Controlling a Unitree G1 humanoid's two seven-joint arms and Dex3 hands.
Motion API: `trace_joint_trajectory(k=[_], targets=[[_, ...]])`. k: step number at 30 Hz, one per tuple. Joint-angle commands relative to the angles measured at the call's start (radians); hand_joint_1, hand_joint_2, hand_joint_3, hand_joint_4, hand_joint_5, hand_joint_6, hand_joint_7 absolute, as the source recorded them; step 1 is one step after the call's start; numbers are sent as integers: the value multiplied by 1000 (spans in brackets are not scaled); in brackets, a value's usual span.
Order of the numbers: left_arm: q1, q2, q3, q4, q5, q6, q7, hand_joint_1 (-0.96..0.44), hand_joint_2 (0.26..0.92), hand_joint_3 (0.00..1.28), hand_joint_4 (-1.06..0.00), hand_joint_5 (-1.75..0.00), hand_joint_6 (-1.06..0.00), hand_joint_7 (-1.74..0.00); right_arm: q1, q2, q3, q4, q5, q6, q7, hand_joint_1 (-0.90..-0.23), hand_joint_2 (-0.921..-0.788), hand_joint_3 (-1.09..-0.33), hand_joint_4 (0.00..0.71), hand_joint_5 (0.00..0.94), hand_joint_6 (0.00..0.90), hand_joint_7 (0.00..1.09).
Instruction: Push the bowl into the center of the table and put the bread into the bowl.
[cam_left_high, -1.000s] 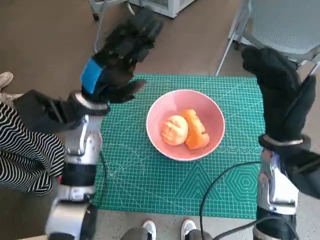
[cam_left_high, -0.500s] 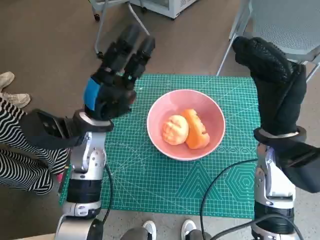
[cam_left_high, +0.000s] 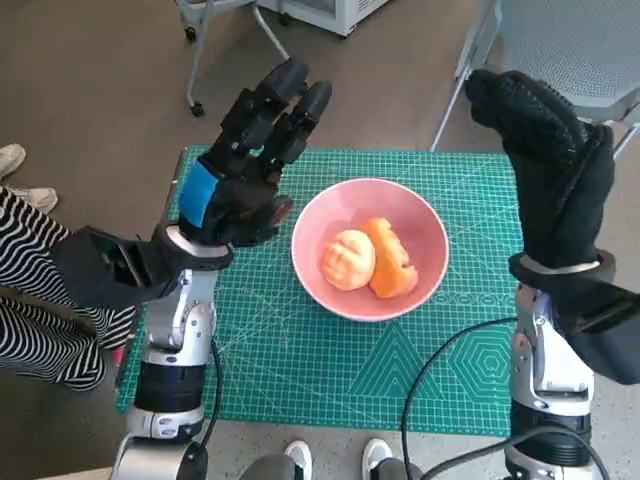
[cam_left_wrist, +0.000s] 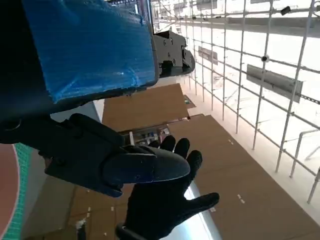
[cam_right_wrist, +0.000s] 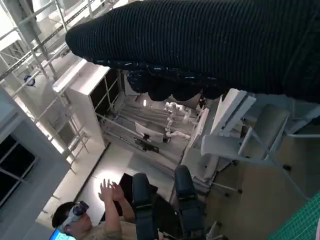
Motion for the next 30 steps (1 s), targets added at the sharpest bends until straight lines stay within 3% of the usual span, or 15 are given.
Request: trace_joint_trajectory(k=[1, 15, 30], targets=[[16, -14, -11, -36, 2, 21, 14, -723, 921, 377, -45, -1, 1, -415, 33, -4, -2, -8, -2, 22, 2, -728, -921, -698, 235, 11, 111, 561], [16, -26, -14, -44, 6, 26, 13, -720, 911, 346, -22, 0, 1, -462, 49, 10, -5, -16, 14, 31, -2, -740, -921, -686, 239, 10, 121, 566], [9, -38, 5, -24, 12, 1, 31, -691, 905, 339, -38, -16, 1, -455, 65, 21, -7, 4, 2, 7, -5, -729, -921, -683, 234, 5, 120, 566]])
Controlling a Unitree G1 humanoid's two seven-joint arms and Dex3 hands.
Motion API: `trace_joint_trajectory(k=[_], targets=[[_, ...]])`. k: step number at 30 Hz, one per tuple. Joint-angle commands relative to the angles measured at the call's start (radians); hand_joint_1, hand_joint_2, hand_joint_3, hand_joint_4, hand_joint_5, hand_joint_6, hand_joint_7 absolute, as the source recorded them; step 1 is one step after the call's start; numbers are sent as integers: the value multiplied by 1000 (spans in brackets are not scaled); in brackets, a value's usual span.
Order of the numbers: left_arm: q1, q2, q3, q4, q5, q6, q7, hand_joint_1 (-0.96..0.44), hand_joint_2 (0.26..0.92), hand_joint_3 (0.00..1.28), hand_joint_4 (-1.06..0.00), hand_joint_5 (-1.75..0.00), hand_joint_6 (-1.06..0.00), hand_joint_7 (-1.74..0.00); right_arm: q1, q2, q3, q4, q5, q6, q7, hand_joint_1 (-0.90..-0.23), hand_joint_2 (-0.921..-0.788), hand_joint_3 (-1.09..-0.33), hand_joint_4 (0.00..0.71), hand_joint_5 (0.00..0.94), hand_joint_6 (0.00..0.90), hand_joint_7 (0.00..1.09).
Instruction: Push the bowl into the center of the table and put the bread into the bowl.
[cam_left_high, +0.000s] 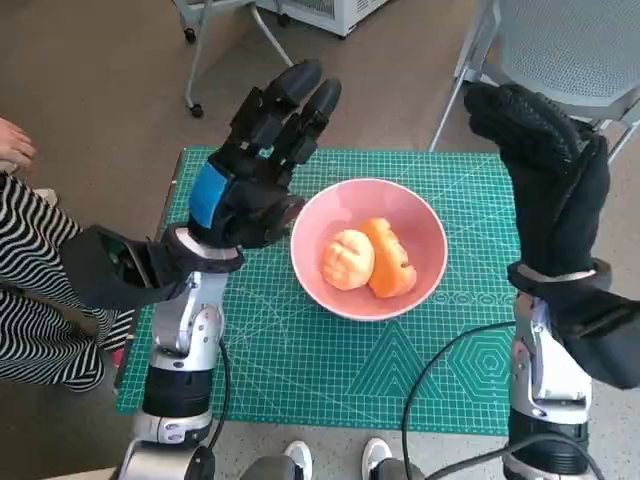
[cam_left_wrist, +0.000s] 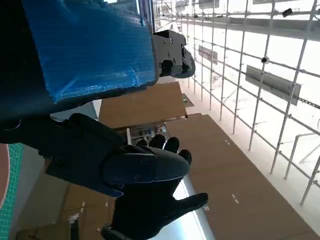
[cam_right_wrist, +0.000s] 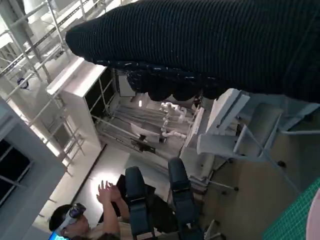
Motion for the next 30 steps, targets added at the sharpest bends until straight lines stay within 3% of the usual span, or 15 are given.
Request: trace_joint_trajectory(k=[1, 15, 30], targets=[[1, -9, 6, 2, 9, -29, 10, -689, 905, 338, -42, -18, 1, -456, 30, 6, -6, 20, -5, -7, -5, -727, -921, -683, 234, 5, 120, 566], [-6, 1, 15, 49, 42, -98, 18, -671, 921, 341, -48, -27, 1, -399, 44, 8, -2, 34, -18, -29, -11, -717, -921, -683, 239, 6, 119, 564], [-9, 10, 25, 83, 34, -118, -4, -663, 921, 337, -47, -28, 1, -393, 46, 17, 15, 69, -51, -49, -15, -721, -921, -686, 240, 5, 111, 562]])
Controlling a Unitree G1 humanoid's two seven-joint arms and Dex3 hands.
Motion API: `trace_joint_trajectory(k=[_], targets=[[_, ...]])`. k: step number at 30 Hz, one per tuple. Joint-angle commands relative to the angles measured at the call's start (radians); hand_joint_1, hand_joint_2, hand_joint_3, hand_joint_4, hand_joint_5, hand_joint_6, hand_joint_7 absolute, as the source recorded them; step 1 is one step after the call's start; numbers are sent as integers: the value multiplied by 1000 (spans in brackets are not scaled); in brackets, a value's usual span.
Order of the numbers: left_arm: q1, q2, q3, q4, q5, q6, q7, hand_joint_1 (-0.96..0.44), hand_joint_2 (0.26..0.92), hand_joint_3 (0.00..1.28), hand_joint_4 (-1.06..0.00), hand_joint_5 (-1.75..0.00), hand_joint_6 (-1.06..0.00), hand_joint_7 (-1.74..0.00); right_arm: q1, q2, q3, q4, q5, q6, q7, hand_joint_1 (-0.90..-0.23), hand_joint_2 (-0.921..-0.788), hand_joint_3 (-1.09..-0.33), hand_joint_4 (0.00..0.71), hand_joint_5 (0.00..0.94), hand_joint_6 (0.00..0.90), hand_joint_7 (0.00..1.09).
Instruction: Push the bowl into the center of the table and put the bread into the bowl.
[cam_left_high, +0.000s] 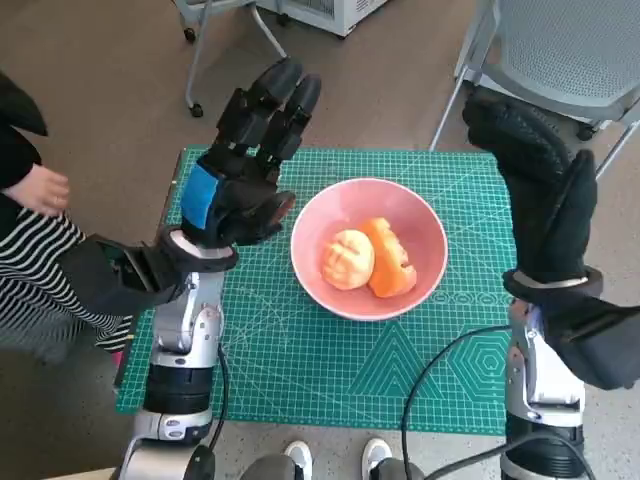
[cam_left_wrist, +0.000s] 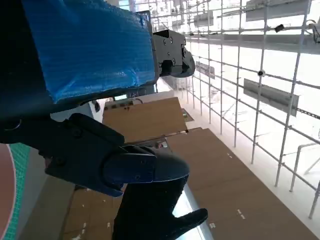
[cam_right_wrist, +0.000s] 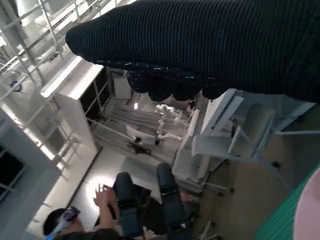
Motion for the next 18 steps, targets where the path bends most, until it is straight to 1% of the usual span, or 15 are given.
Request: trace_joint_trajectory(k=[1, 7, 17, 18], targets=[[-9, 8, 6, 5, -2, -15, -11, -659, 921, 337, -47, -27, 1, -394, 20, 9, 7, 25, -11, -1, -6, -721, -921, -686, 240, 5, 110, 561], [-9, 10, 12, 18, -8, -21, -32, -642, 921, 337, -39, -23, 1, -395, 19, 12, 17, 63, -24, -24, -3, -721, -921, -695, 238, 3, 106, 563], [-11, 7, 17, 22, -6, -23, -40, -642, 921, 337, -35, -21, 1, -389, 15, 9, 23, 81, -23, -38, -5, -725, -921, -700, 231, 0, 101, 568], [-11, 9, 15, 18, -5, -16, -40, -642, 921, 337, -35, -21, 1, -389, 18, 8, 28, 75, -28, -31, -4, -725, -921, -700, 231, 0, 101, 568]])
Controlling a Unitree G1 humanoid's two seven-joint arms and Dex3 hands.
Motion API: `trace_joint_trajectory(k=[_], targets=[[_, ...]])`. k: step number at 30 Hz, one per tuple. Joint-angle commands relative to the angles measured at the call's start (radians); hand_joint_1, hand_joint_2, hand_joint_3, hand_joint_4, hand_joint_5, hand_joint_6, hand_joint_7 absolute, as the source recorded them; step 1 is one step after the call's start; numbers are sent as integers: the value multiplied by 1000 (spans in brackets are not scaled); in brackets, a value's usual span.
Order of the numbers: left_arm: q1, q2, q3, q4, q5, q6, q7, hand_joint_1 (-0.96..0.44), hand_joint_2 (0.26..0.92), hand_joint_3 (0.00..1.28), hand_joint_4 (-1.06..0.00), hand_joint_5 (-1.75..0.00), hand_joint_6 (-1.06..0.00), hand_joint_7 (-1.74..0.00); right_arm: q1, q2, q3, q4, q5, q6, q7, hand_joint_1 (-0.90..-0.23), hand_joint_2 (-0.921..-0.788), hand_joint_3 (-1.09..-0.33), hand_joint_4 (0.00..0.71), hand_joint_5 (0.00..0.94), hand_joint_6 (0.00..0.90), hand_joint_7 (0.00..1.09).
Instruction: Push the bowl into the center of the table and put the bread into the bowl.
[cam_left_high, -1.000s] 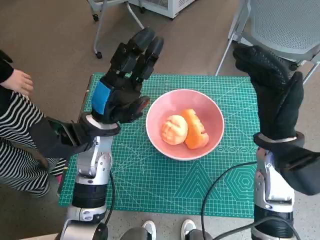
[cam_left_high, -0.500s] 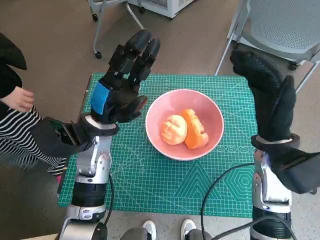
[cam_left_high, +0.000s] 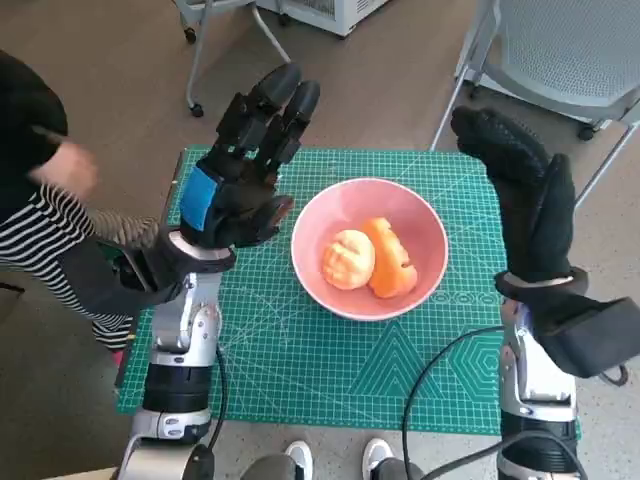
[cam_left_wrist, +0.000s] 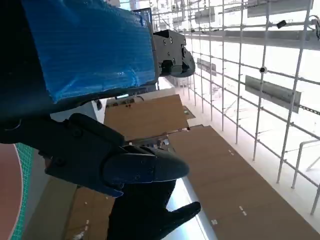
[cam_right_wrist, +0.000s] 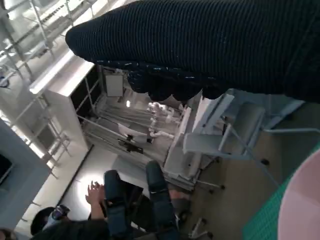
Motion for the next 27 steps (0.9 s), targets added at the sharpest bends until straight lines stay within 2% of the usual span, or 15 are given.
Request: trace_joint_trajectory(k=[1, 10, 20, 27], targets=[[-10, 7, -2, -3, -3, 3, -3, -642, 921, 339, -34, -21, 1, -384, 19, 2, 15, 5, -25, 16, -2, -723, -921, -711, 224, 0, 98, 570], [-10, 12, -8, -16, 5, 17, 1, -648, 921, 348, -33, -21, 1, -375, 14, -8, 19, 14, -25, 24, 10, -713, -921, -738, 205, 0, 83, 581], [-11, 17, -10, -18, 3, 31, 1, -642, 921, 355, -29, -20, 1, -376, 11, -6, 22, 21, -21, 25, 15, -716, -921, -741, 199, 0, 75, 590], [-8, 20, -13, -32, 4, 46, 7, -639, 921, 360, -26, -20, 1, -397, 13, -1, 28, 17, -28, 26, 9, -720, -921, -741, 198, 0, 63, 595]])
